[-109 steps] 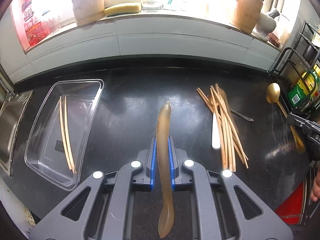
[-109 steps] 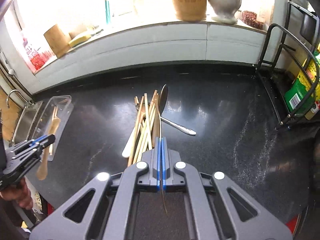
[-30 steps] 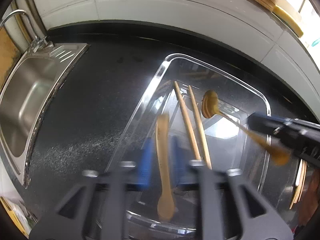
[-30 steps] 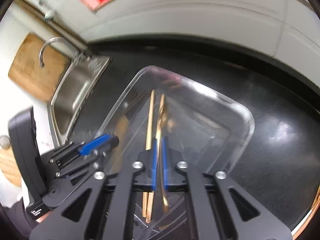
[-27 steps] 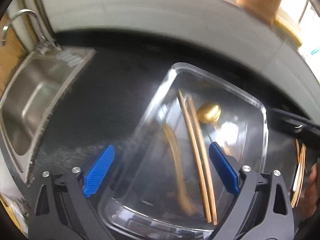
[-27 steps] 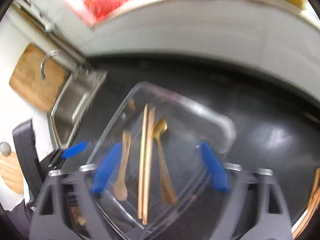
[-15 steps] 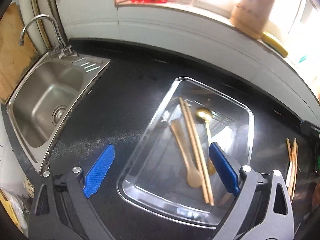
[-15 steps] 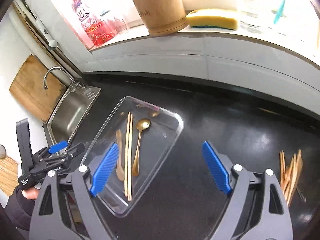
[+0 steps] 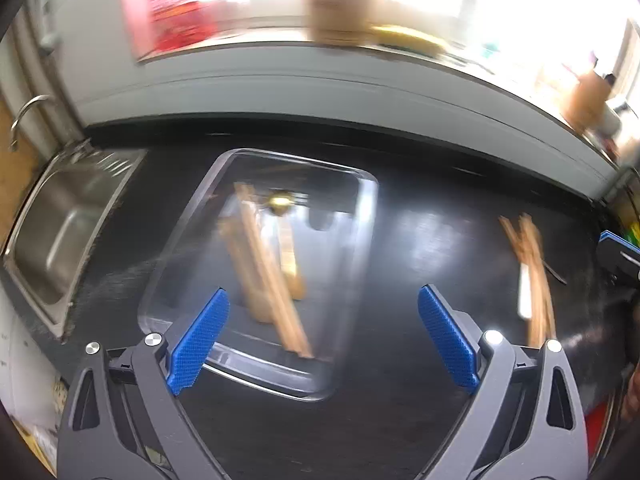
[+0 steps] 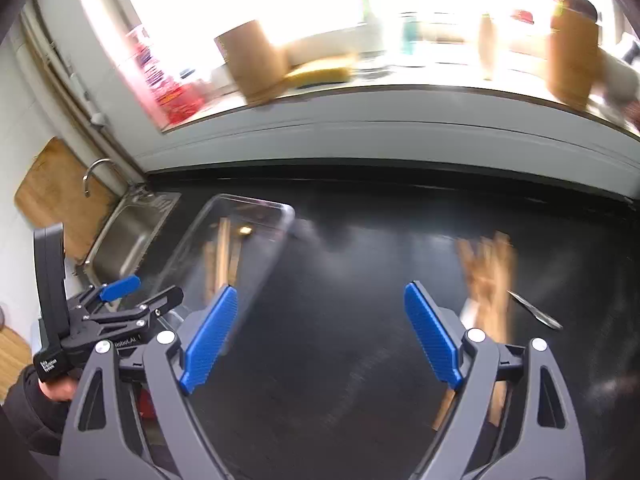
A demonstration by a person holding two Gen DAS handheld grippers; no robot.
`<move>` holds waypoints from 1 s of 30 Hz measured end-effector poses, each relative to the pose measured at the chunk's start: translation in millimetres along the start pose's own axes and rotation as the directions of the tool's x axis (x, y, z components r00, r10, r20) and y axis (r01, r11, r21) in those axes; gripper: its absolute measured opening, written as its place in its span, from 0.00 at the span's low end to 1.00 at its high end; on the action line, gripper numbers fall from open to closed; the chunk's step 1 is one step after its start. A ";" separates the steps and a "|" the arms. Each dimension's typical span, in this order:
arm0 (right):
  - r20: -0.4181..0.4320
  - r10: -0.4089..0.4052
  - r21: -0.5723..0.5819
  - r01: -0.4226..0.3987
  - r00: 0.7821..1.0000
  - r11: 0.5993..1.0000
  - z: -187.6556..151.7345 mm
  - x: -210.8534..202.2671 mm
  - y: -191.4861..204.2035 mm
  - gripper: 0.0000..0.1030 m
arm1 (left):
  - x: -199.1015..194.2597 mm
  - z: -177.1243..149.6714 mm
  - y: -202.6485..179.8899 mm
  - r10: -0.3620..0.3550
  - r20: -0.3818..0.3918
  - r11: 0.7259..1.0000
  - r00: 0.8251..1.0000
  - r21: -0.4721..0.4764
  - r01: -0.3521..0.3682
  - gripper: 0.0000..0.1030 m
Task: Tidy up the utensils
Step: 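Move both open tools back to the utensil pile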
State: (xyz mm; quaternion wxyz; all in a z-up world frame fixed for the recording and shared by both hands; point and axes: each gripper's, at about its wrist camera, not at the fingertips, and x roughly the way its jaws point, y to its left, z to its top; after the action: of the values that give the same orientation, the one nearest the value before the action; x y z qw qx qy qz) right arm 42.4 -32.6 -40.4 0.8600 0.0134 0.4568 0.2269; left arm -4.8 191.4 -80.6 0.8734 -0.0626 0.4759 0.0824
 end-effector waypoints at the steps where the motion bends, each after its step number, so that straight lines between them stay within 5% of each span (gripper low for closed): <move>1: 0.005 -0.026 0.012 0.026 1.000 1.000 -7.1 -11.0 -12.0 0.81 | -1.0 -2.6 -17.2 -0.017 -0.002 1.000 1.000 0.021 0.017 0.90; 6: 0.030 -0.151 0.048 0.150 0.988 0.988 -45.2 -64.1 -68.4 0.81 | -4.8 -16.4 -94.4 -0.087 -0.008 0.990 0.996 0.111 0.088 0.90; 13: 0.046 -0.209 0.096 0.204 0.977 0.974 -78.4 -104.4 -116.7 0.80 | -13.6 -37.1 -177.0 -0.149 -0.013 0.962 0.989 0.230 0.148 0.90; 22: 0.042 -0.196 0.080 0.192 0.980 0.978 -87.6 -113.7 -132.0 0.76 | -15.7 -44.2 -199.8 -0.147 -0.020 0.957 0.989 0.251 0.148 0.90; 30: 0.011 -0.159 0.036 0.158 0.987 0.987 -90.5 -81.4 -140.3 0.67 | 8.1 -37.2 -207.3 -0.147 -0.031 0.954 0.989 0.259 0.150 0.90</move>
State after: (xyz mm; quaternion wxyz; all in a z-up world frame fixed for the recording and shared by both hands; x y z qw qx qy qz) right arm -15.3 -207.8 -62.0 0.8782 -0.0061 0.4543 0.1497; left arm 11.2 -17.8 -101.0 0.8751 0.0165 0.4814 -0.0472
